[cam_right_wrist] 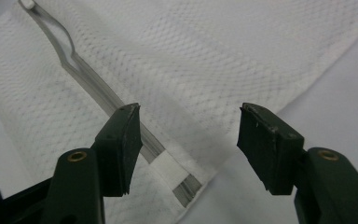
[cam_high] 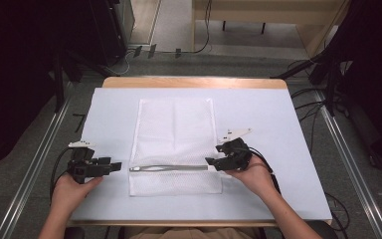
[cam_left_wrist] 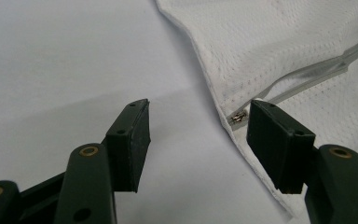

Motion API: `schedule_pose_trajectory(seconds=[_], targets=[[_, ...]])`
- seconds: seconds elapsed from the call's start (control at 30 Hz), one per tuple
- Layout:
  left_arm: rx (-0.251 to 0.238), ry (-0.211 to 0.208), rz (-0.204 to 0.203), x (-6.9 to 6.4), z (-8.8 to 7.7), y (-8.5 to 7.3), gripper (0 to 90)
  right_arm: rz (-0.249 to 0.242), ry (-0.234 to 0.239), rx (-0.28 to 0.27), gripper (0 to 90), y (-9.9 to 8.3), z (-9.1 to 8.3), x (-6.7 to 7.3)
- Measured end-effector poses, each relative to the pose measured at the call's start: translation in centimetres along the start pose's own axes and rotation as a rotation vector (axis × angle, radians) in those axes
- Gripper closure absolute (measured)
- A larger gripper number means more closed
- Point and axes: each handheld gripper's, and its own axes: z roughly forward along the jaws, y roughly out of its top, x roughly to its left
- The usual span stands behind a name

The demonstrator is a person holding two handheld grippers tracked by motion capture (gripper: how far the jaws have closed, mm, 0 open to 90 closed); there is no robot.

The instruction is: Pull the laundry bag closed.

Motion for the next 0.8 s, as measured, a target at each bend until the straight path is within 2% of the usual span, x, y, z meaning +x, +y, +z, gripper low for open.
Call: schedule_pose_trajectory(seconds=[0.2,0.3,0.47,0.53,0.67,0.8], targets=[[-0.003,-0.008,0.0,-0.1,-0.3,-0.3,40.0,-0.035,0.026,0.004,42.7,0.4,0.6,0.9],[-0.012,-0.009,0.013,-0.4,-0.3,-0.5,40.1,-0.051,0.047,0.006,45.1,0.7,1.0,1.6],[-0.009,-0.01,0.014,-0.6,-0.2,-0.5,40.6,-0.058,0.066,-0.024,49.0,1.1,1.3,1.8],[-0.008,-0.007,0.011,-0.7,-0.2,-0.5,40.9,-0.09,0.063,-0.046,50.2,1.4,1.3,2.1],[-0.01,-0.006,0.015,-1.0,-0.2,-0.6,41.3,-0.064,0.068,-0.033,50.4,2.2,1.3,2.4],[-0.01,-0.012,0.015,-1.1,-0.1,-0.6,41.5,-0.082,0.081,-0.031,53.6,3.1,1.8,3.0]])
